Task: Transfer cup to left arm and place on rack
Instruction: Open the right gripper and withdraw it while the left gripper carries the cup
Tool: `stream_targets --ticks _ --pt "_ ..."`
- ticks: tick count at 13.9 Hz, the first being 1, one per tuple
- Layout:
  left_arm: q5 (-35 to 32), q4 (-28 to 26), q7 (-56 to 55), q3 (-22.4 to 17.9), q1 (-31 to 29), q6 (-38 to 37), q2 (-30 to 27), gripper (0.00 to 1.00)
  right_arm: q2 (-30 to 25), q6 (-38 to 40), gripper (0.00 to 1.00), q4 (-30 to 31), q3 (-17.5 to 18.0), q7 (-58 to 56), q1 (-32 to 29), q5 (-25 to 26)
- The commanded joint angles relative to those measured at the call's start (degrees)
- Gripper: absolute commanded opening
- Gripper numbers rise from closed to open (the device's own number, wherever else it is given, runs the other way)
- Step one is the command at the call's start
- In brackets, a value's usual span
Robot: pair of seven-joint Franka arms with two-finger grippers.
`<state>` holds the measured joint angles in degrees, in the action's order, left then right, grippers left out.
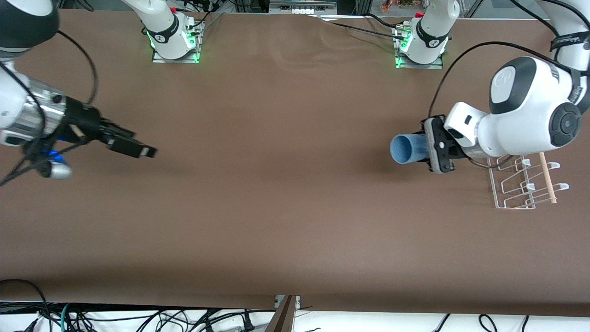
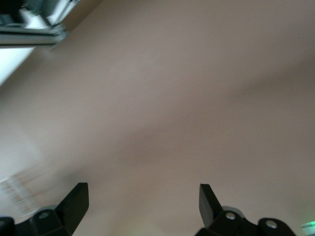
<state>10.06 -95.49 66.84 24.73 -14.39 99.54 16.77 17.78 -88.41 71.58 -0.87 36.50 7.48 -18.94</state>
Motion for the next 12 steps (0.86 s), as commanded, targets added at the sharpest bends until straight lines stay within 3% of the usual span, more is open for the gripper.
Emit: stream_targets --ticks 1,3,8,10,12 --pt "-5.47 0.57 1.45 0.49 -2.83 -1.72 -1.30 0.00 -4.68 -0.27 0.99 7.59 -0.35 -6.85 0.61 7.49" --pt "-8.55 0.57 1.54 0.40 -3.02 -2.16 -1.39 0.00 -5.47 -0.44 0.99 9.27 -2.37 -9.68 0.69 8.74" --pt "-10.76 0.83 1.63 0.49 -3.54 -4.79 -2.09 0.00 -20.40 -13.45 0.99 31.13 -2.03 -21.35 -2.45 13.31" --pt "-10.85 1.01 1.28 0.67 -3.28 -4.71 -2.09 0.00 -22.26 -13.54 0.99 32.13 -0.80 -30.30 -5.44 13.66" --pt "-11.54 0.83 1.10 0.75 -2.67 -4.71 -0.87 0.00 -22.62 -11.36 0.99 32.13 -0.01 -36.65 -5.81 18.99"
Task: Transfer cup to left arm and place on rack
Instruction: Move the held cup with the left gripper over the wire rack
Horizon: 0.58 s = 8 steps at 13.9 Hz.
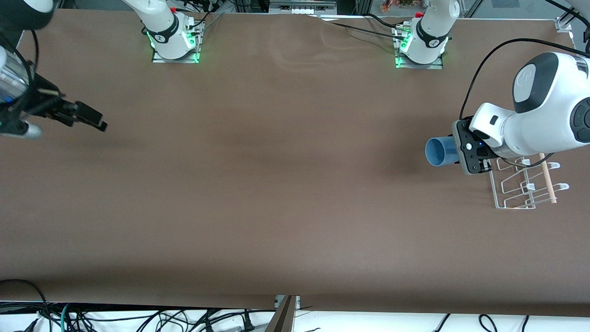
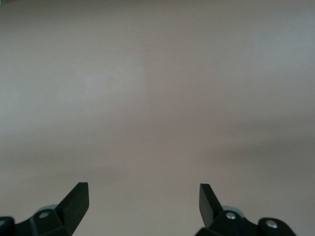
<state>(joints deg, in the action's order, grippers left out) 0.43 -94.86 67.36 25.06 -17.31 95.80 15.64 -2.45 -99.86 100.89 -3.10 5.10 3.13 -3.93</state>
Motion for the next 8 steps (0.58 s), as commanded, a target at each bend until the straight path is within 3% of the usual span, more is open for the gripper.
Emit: stream_targets --ticks 1,6,8 --pt "-4.18 0.20 0.41 0.77 0.34 -0.97 0.53 0.00 -2.12 1.06 0.99 2.82 3.35 -7.54 -1.55 6.63" --pt "-5.87 0.28 0.32 0.87 1.22 -0.88 1.06 0.00 -1.68 3.70 0.99 0.98 5.29 -8.88 -1.46 7.10" --pt "-11.21 0.55 0.14 0.87 1.22 -0.79 0.98 0.00 -1.51 4.58 0.99 -0.77 5.29 -8.61 -1.46 6.40"
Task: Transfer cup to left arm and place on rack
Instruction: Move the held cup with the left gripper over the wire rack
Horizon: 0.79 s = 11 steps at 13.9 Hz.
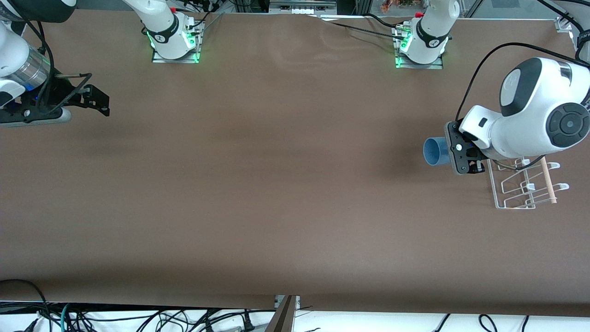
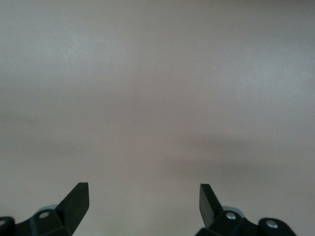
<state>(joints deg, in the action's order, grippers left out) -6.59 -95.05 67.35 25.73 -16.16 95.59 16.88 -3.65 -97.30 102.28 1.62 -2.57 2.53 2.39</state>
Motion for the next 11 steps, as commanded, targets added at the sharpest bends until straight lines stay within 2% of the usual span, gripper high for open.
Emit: stream_targets --ticks 1,3,11 --pt "-7.26 0.74 0.24 0.20 -0.01 -0.66 -0.26 0.00 0.65 3.16 0.99 -3.39 0.49 -0.95 -0.86 0.07" --pt "-11.85 0.66 0.68 0.03 -0.44 -0.84 -0.26 0.00 2.14 5.10 0.99 -5.86 0.49 -0.69 -0.86 0.07" --pt "-12.48 2.15 0.59 -0.32 -0.54 -0.58 -0.18 0.00 2.68 5.19 0.99 -6.83 0.13 -0.95 -0.86 -0.72"
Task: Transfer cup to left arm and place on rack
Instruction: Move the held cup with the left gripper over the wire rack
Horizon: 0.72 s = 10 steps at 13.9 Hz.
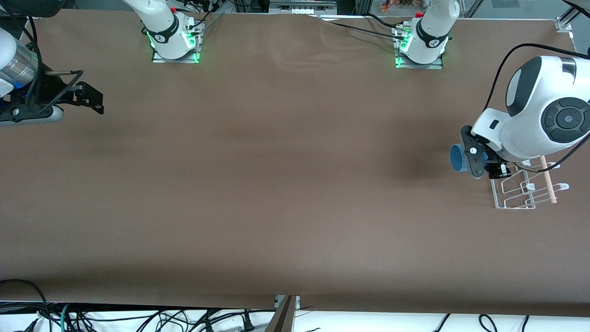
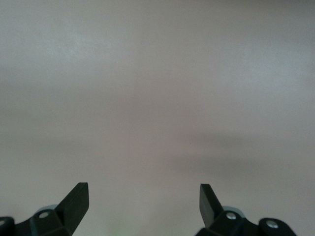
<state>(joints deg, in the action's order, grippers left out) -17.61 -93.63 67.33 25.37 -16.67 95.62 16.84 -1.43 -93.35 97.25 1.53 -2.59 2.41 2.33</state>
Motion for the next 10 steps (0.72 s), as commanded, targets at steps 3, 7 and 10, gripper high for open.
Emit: stream_targets --ticks 3,7,10 --pt "-16.34 -0.32 0.61 0.03 -0.12 -2.27 0.12 0.00 2.29 1.23 0.99 -5.30 0.66 2.22 1.44 -0.40" --pt "-30.45 -0.94 0.43 -0.14 -1.43 -8.25 1.97 0.00 2.40 2.73 0.99 -6.81 0.66 6.44 2.43 -0.92" --pt "-42.55 -5.93 -3.41 0.03 -2.75 -9.75 2.06 0.00 2.83 2.82 0.99 -6.81 0.58 7.24 2.43 -2.77"
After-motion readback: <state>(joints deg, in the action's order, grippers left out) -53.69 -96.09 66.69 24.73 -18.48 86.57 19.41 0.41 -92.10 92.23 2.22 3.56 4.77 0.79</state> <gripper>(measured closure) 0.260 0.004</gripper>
